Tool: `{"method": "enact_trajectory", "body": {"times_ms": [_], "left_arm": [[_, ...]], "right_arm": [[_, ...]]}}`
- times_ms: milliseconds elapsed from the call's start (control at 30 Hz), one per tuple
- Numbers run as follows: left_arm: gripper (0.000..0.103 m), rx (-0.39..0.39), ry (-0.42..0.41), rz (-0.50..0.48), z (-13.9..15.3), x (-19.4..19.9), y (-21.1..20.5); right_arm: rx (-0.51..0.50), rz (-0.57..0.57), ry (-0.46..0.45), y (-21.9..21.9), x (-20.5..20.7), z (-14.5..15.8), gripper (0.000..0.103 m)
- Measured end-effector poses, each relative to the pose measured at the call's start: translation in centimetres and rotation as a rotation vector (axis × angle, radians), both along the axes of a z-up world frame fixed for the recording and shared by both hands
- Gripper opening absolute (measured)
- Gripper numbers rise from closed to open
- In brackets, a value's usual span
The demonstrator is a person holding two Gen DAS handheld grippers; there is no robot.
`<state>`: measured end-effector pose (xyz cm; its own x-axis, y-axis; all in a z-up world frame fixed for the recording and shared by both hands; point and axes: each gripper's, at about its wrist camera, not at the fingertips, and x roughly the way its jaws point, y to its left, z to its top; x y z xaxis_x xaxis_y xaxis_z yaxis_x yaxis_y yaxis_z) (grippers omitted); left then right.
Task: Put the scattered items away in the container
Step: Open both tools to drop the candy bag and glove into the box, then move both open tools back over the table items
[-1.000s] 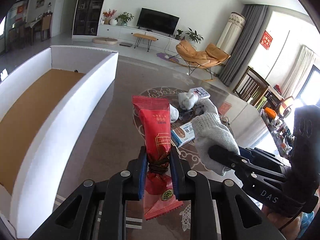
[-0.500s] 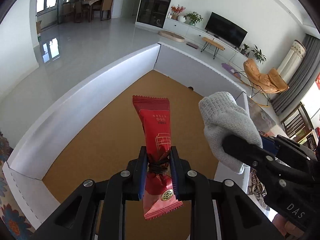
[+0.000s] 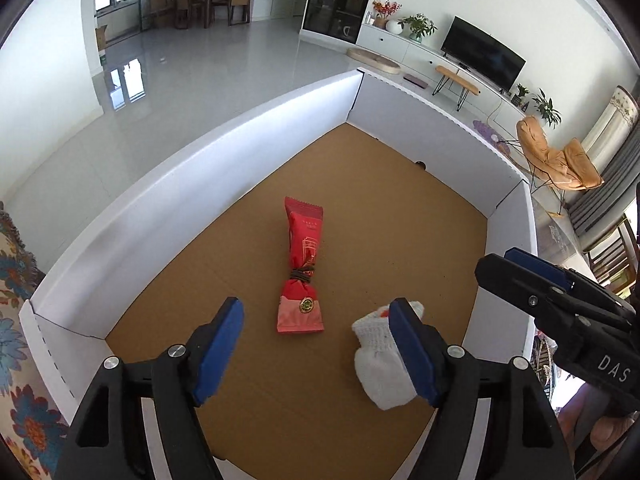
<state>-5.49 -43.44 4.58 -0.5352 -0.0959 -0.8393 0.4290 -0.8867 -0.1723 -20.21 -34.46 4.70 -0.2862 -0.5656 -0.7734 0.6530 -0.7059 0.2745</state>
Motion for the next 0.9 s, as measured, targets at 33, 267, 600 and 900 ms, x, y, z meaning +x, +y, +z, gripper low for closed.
{"method": "enact_trajectory", "body": {"times_ms": [33, 267, 600, 900], "left_arm": [[0.074, -0.015, 0.008, -0.010, 0.5, 0.2, 0.7], [0.074, -0.076, 0.093, -0.148, 3.8, 2.5, 8.9], [0.080, 0.030, 0.031, -0.505, -2.4, 4.0, 30.1], [0.081, -0.065, 0.009, -0.650, -8.2, 2.1, 41.6]], "right_arm": [[-0.010, -0.010, 0.008, 0.8, 0.2, 0.3, 0.061], [-0.095, -0.102, 0.065, 11.1, 5.6, 2.4, 0.061], [0.065, -0.478, 0.134, 35.6, 13.8, -3.8, 0.061], [0.261, -0.946, 0.055, 54.5, 15.0, -8.8, 0.061]]}}
